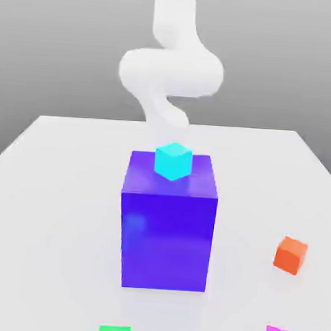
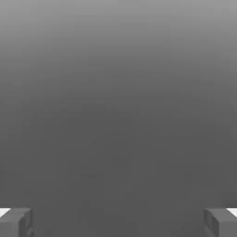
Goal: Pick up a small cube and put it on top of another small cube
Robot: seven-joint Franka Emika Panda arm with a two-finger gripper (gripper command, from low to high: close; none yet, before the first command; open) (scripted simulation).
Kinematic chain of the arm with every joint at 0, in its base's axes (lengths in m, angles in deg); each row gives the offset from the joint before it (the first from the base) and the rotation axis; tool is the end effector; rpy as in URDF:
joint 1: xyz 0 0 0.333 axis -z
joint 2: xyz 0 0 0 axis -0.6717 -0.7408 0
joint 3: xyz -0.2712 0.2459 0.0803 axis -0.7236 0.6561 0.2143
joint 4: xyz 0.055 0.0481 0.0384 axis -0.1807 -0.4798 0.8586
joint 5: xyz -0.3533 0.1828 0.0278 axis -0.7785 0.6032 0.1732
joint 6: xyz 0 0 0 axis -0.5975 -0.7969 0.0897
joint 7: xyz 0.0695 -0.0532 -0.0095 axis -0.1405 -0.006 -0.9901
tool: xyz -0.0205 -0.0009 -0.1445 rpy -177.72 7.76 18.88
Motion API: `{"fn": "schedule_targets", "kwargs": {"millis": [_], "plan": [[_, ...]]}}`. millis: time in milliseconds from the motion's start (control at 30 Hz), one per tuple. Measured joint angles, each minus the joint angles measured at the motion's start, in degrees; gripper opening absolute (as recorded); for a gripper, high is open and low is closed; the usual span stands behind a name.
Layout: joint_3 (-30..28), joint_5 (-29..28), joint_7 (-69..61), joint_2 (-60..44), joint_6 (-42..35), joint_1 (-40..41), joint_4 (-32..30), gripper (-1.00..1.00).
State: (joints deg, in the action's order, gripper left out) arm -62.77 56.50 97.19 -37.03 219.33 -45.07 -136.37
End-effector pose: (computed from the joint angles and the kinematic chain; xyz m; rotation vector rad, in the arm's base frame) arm 0.3733 0.0082 0.6994 -2.5208 0.9208 -0.9485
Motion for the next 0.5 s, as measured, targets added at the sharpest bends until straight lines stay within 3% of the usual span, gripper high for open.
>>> {"fn": "schedule_targets", "kwargs": {"millis": [500], "plan": [[-2.7, 7.3, -27.8, -31.6, 7.8, -12.5, 2.3, 0.0]]}}
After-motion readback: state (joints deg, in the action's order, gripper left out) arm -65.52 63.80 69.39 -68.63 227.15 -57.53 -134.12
